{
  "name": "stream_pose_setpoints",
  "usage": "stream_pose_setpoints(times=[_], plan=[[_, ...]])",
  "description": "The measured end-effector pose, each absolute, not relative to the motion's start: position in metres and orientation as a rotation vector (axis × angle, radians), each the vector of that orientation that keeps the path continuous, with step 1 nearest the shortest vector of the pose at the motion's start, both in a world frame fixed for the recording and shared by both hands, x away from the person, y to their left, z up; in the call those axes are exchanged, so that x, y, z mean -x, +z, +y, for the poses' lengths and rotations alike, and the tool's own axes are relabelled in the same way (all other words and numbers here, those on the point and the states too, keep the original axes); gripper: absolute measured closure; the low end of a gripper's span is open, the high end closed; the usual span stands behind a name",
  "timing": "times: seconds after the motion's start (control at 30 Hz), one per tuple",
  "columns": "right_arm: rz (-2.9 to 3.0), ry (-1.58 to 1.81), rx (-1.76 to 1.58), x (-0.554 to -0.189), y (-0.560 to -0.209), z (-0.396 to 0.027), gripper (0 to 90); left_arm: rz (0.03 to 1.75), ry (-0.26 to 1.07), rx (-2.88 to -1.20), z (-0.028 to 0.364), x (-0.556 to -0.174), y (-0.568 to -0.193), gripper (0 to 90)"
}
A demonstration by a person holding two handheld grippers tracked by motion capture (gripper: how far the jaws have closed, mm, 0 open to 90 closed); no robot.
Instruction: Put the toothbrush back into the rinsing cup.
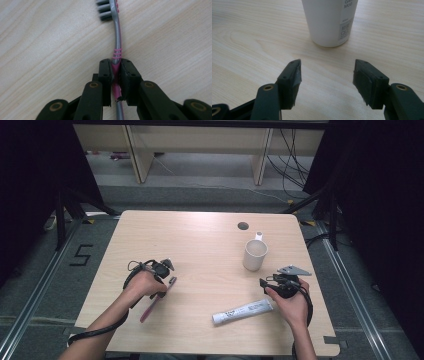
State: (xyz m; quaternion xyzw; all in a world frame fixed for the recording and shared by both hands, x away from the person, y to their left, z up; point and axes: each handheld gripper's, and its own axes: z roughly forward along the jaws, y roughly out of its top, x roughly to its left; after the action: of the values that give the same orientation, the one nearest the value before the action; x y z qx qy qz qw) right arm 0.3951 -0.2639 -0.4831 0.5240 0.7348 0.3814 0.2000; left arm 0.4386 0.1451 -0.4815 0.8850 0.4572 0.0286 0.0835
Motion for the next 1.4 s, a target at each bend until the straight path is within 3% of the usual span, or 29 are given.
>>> stream_pose_setpoints(times=[0.8, 1.27, 1.4], plan=[[2.063, 1.058, -1.428, -0.396, -0.483, -0.265, 40.6, 1.167, 0.054, -2.843, 0.140, -0.441, -0.479, 79.9], [2.066, 1.109, -1.416, -0.394, -0.478, -0.260, 42.3, 0.964, 0.194, -2.640, 0.147, -0.439, -0.449, 80.1], [2.049, 1.112, -1.439, -0.392, -0.477, -0.258, 42.5, 0.923, 0.246, -2.513, 0.150, -0.436, -0.442, 80.2]])
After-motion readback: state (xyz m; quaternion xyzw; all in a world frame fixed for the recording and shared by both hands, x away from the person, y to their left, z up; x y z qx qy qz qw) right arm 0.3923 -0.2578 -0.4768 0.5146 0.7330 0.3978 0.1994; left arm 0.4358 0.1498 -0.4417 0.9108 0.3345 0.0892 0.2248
